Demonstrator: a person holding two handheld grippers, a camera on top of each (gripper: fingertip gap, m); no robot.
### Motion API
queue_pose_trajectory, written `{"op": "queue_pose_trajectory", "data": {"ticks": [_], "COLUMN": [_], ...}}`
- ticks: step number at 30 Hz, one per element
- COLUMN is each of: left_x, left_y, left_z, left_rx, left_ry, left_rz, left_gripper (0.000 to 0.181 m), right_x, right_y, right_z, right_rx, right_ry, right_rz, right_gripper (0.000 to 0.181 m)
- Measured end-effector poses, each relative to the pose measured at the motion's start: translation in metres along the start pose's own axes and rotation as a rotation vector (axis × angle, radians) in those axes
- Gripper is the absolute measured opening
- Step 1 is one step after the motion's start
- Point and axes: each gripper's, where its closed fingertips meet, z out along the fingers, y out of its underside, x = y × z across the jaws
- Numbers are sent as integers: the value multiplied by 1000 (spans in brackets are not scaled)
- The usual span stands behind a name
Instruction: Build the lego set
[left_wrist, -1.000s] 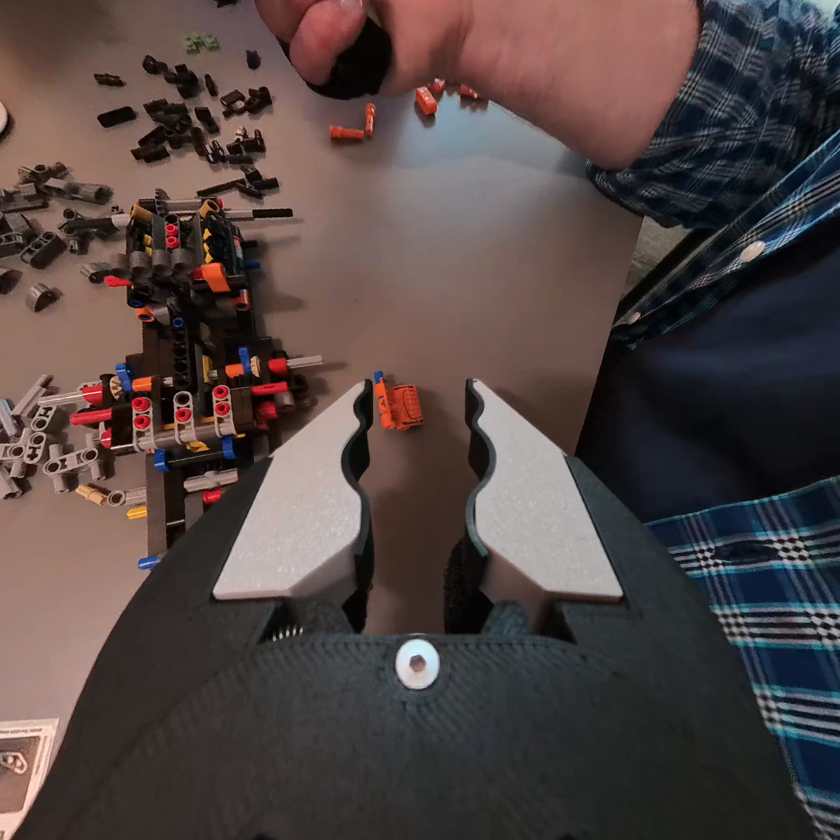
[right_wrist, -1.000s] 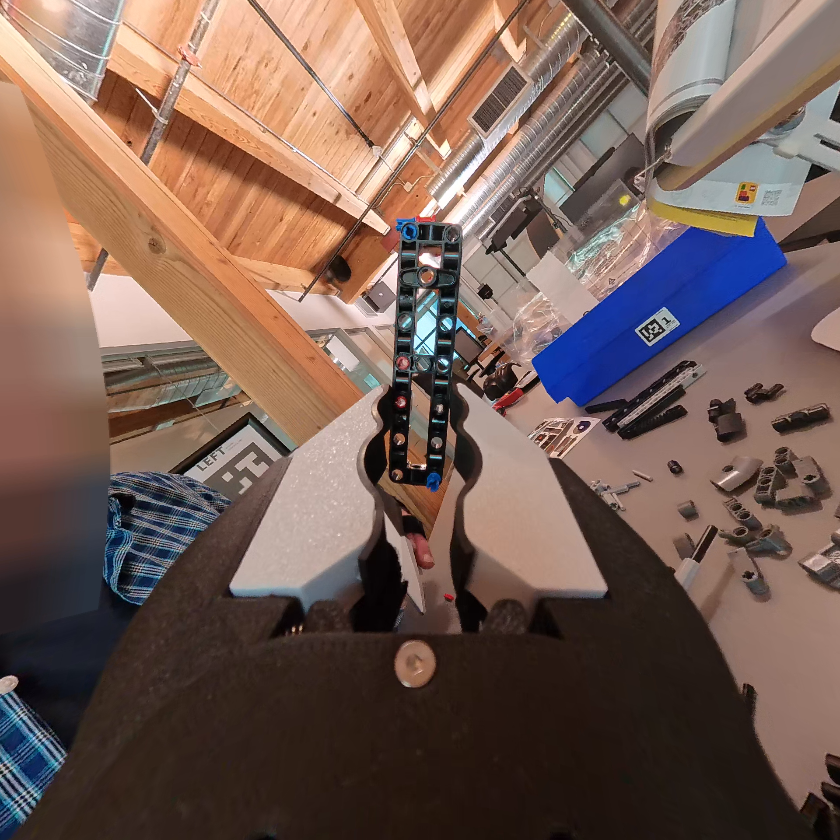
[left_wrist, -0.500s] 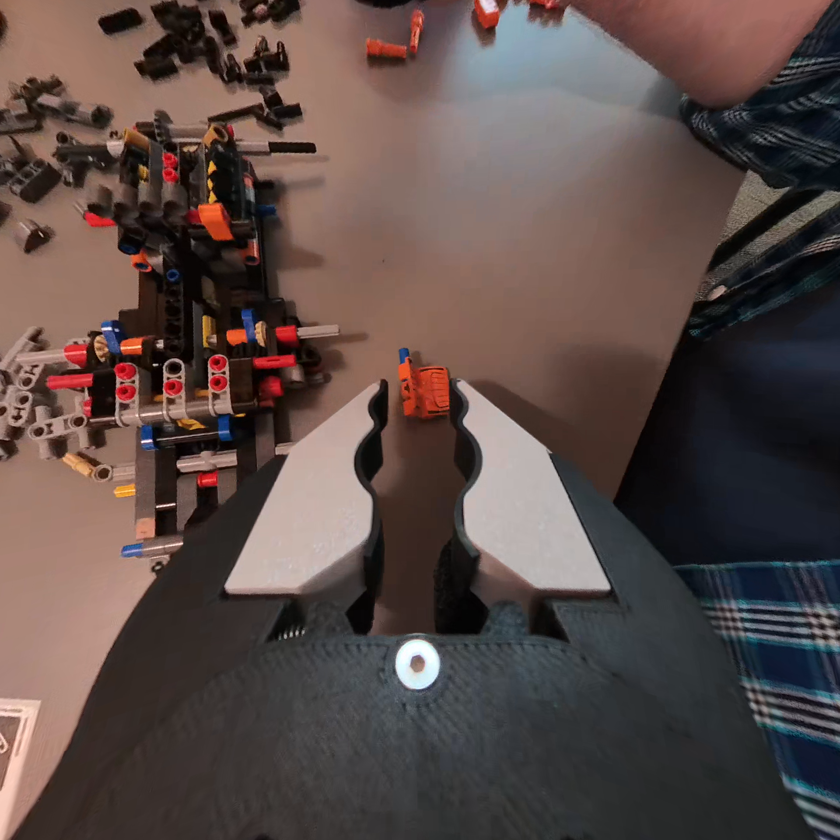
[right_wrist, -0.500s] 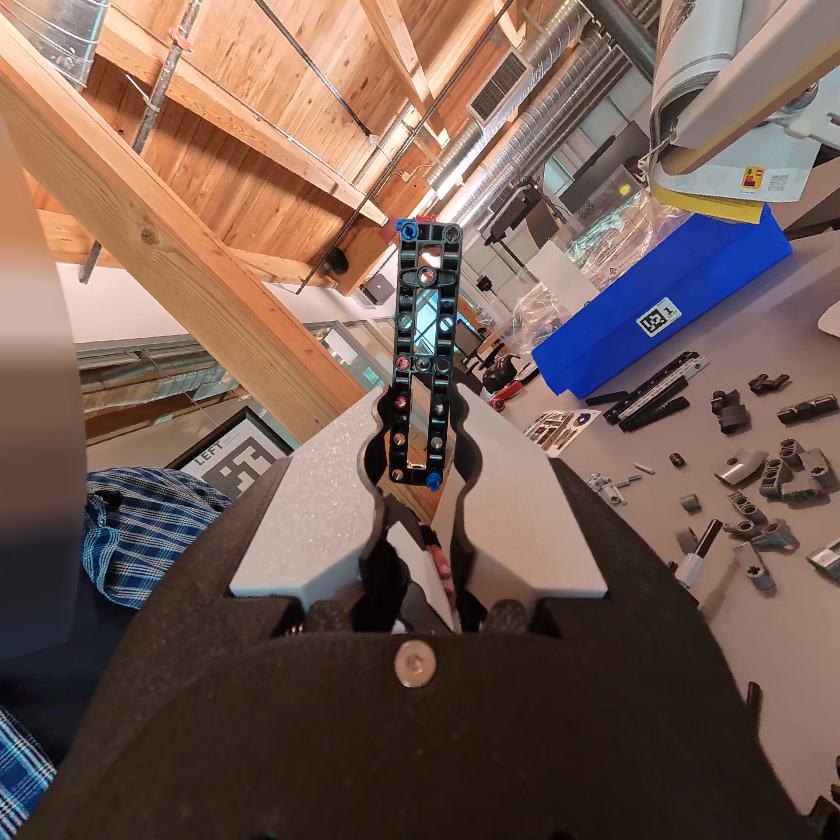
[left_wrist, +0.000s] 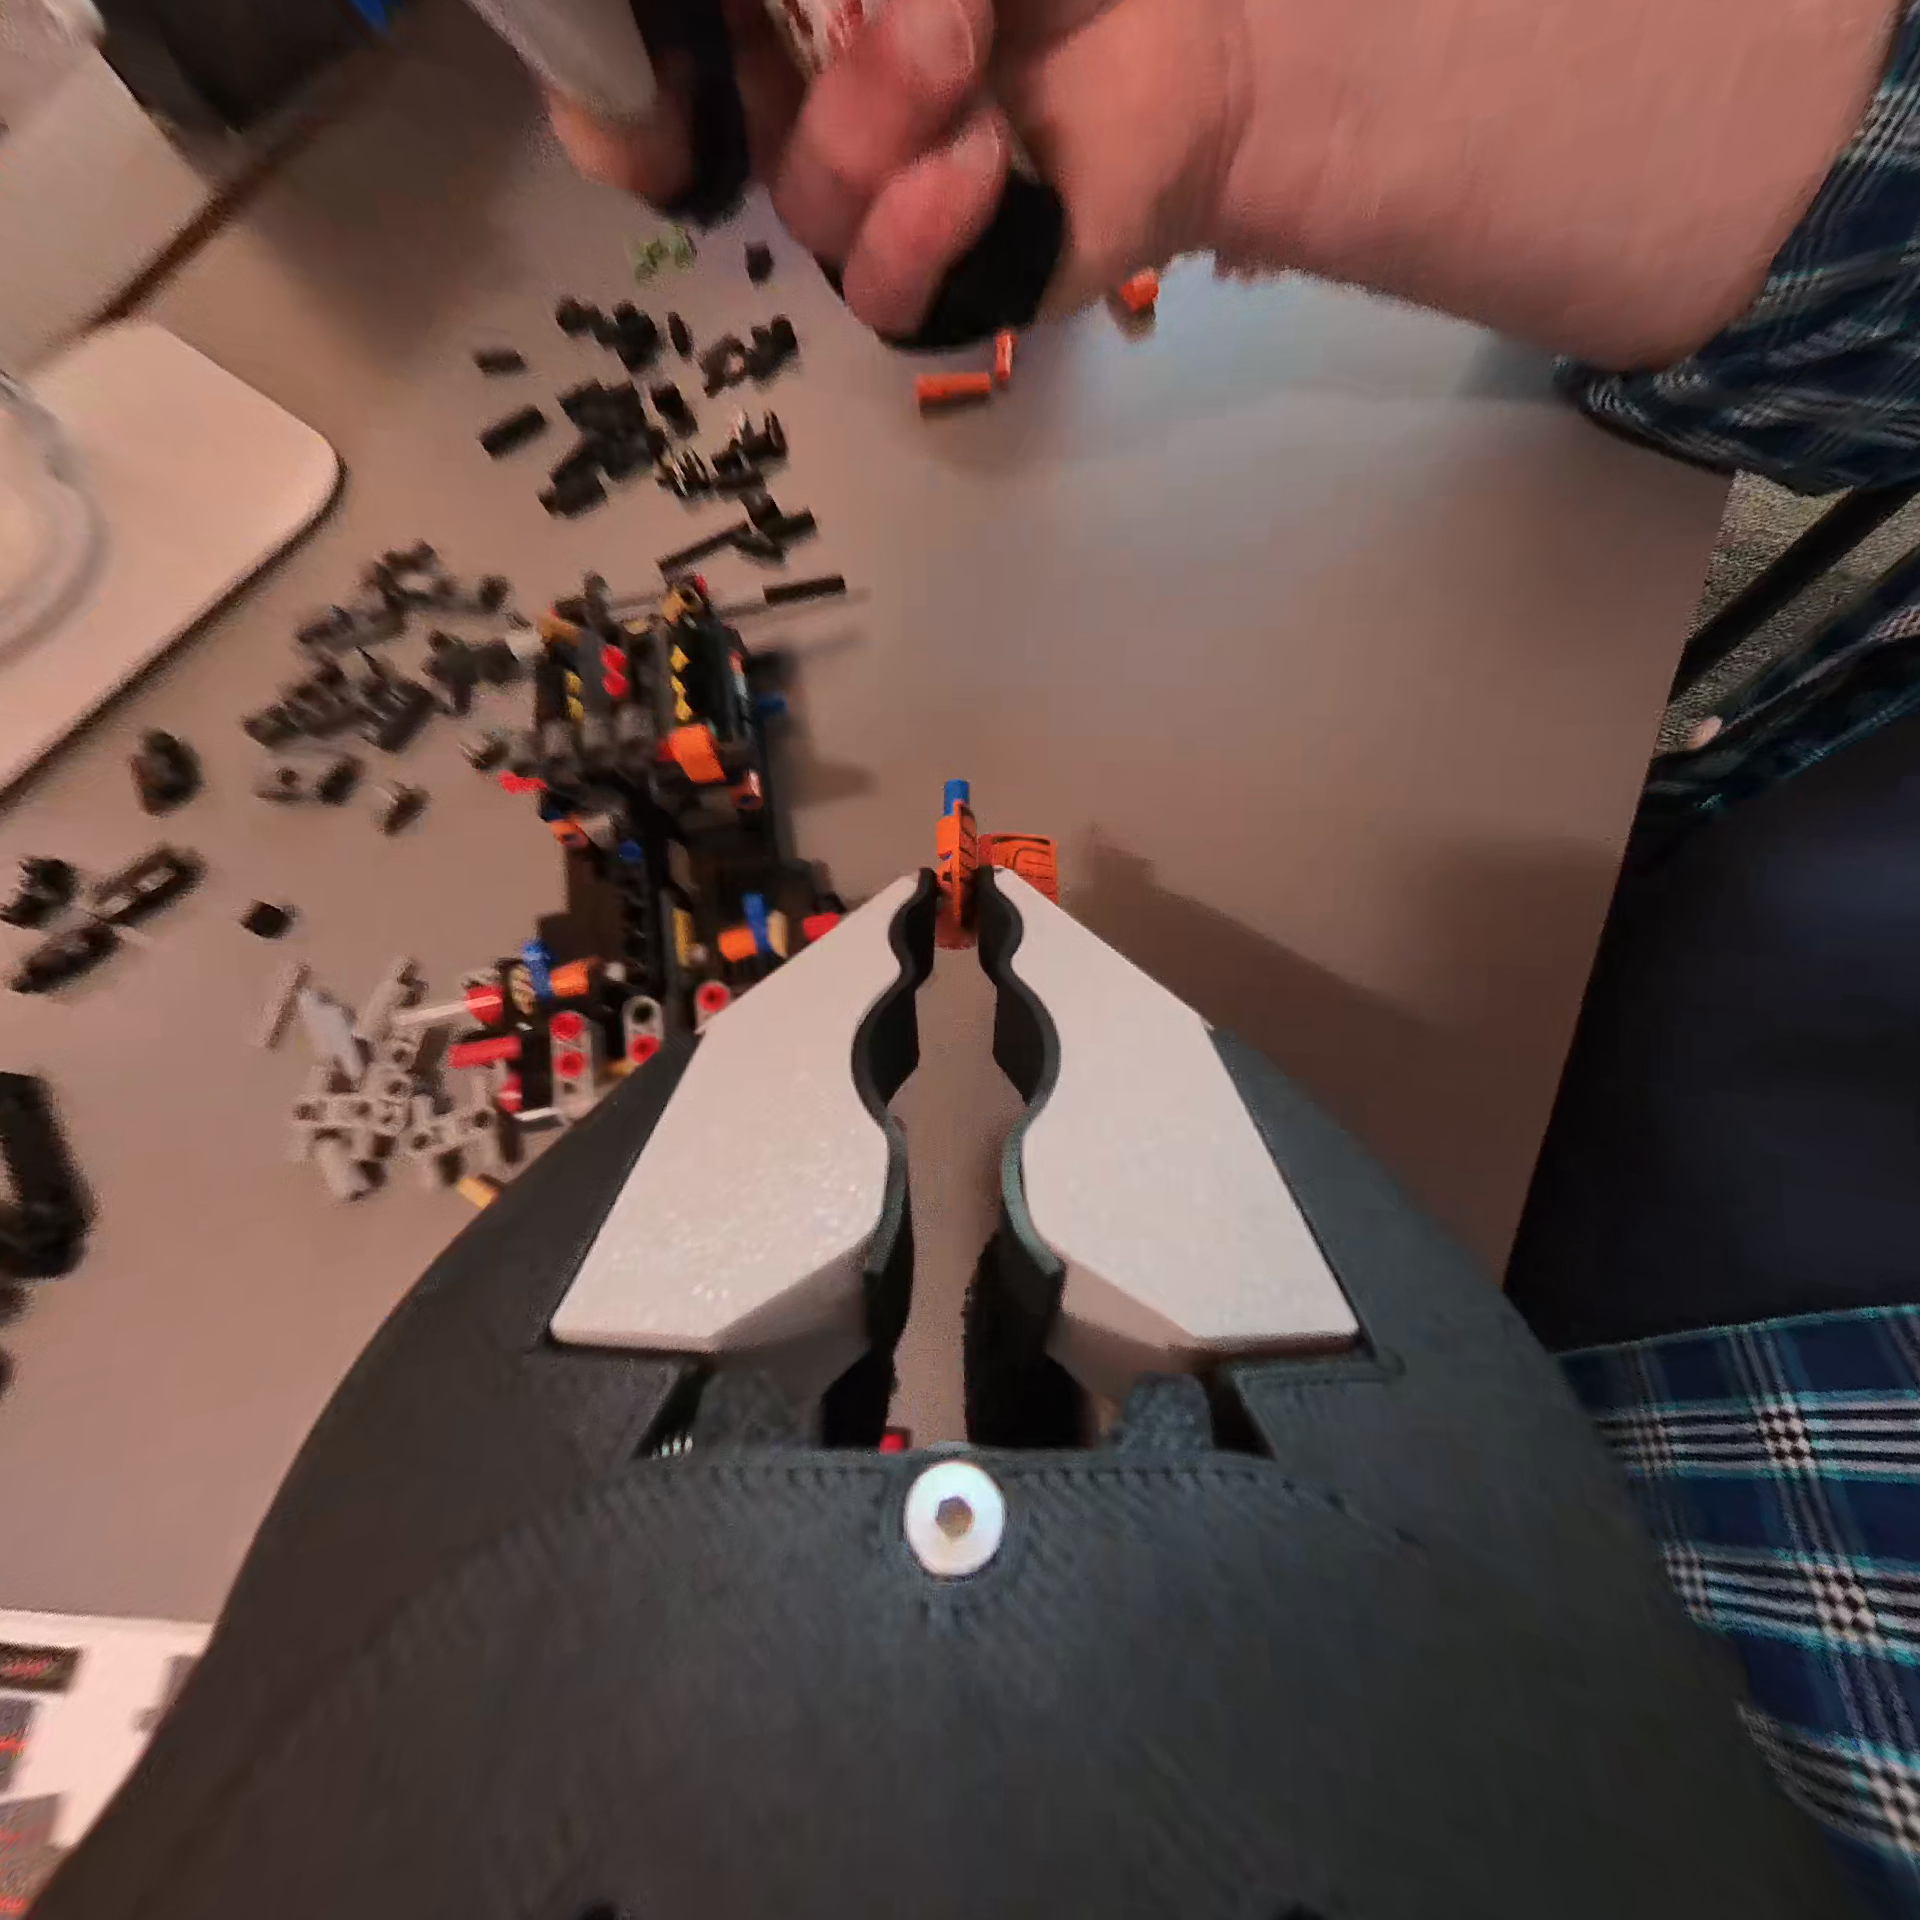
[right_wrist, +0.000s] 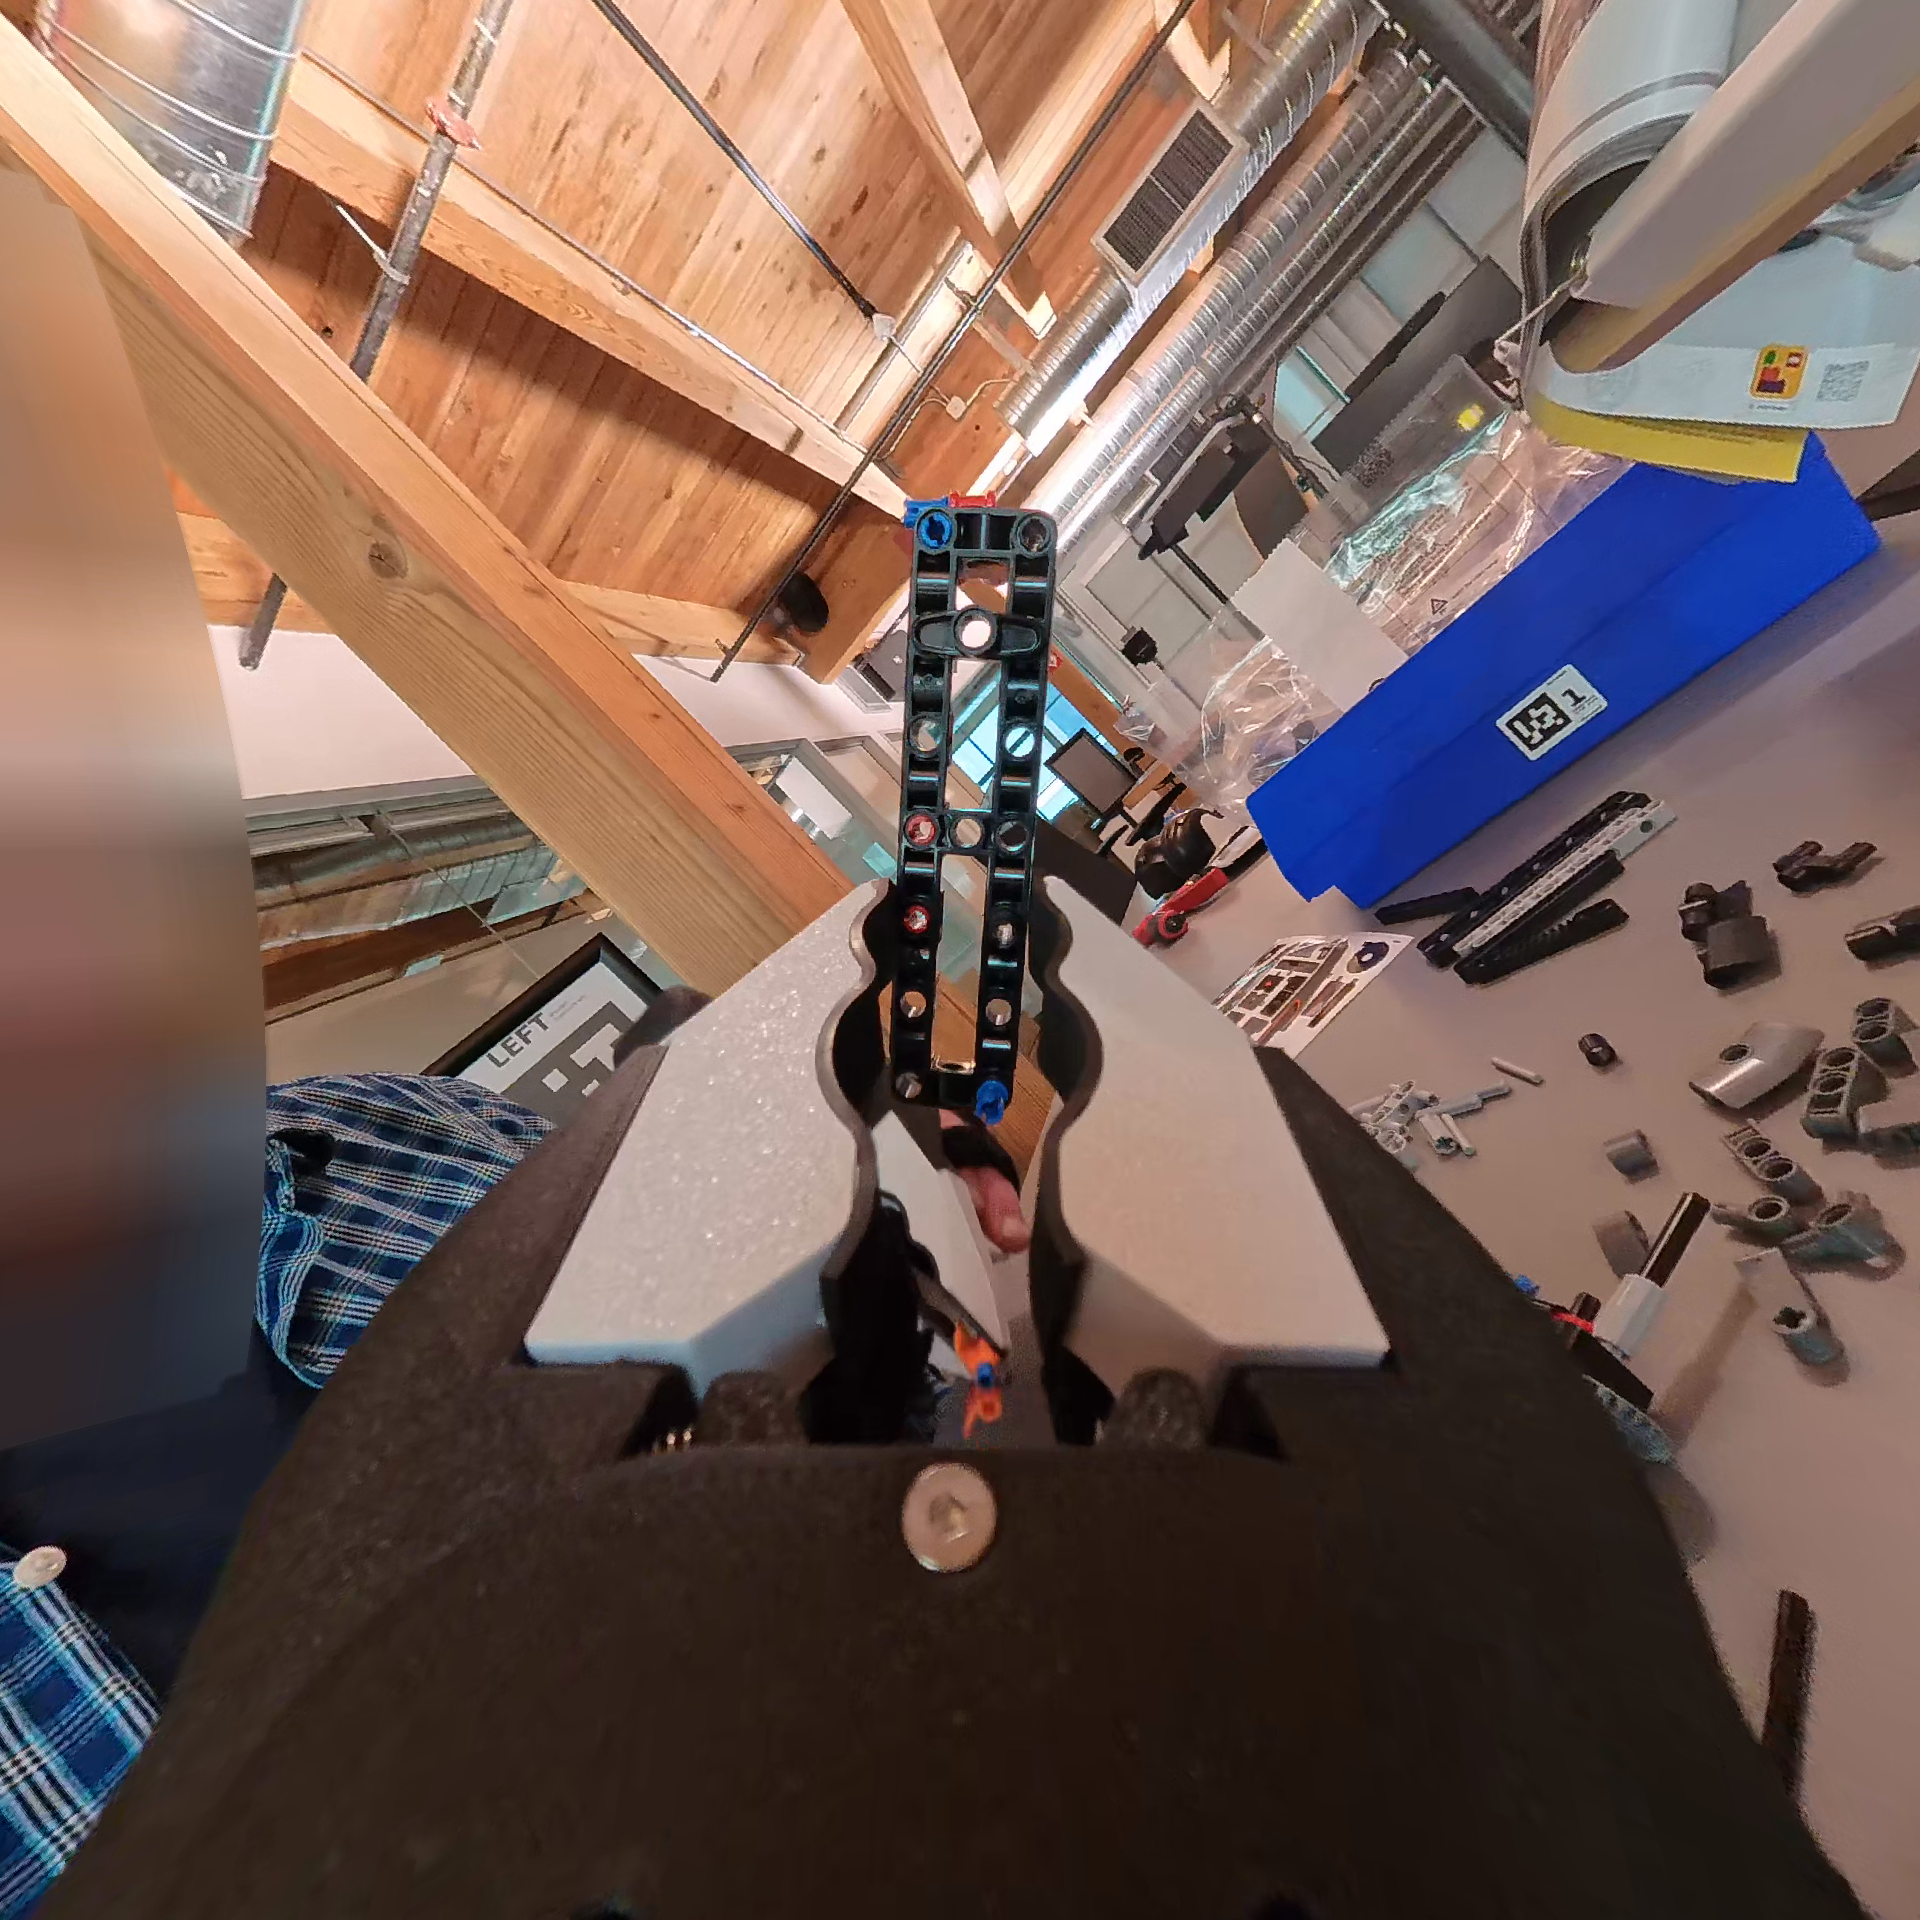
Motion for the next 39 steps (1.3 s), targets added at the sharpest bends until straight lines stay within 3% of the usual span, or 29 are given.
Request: {"op": "queue_pose_trajectory", "data": {"ticks": [11, 21, 29, 39], "left_x": [-57, -112, -138, -131], "left_y": [-55, -101, -112, -104], "left_z": [-22, -22, -19, -9], "left_rx": [105, 194, 203, 163], "left_ry": [-102, -216, -287, -273], "left_rz": [203, 421, 543, 689], "left_gripper": [7, 7, 7, 7], "right_x": [8, 26, 37, 43], "right_y": [-1, -25, -31, -21], "right_z": [9, 25, 36, 40], "right_rx": [16, 123, 157, 110], "right_ry": [17, 75, 70, 62], "right_rz": [26, 76, 125, 148], "right_gripper": [21, 21, 21, 21]}}
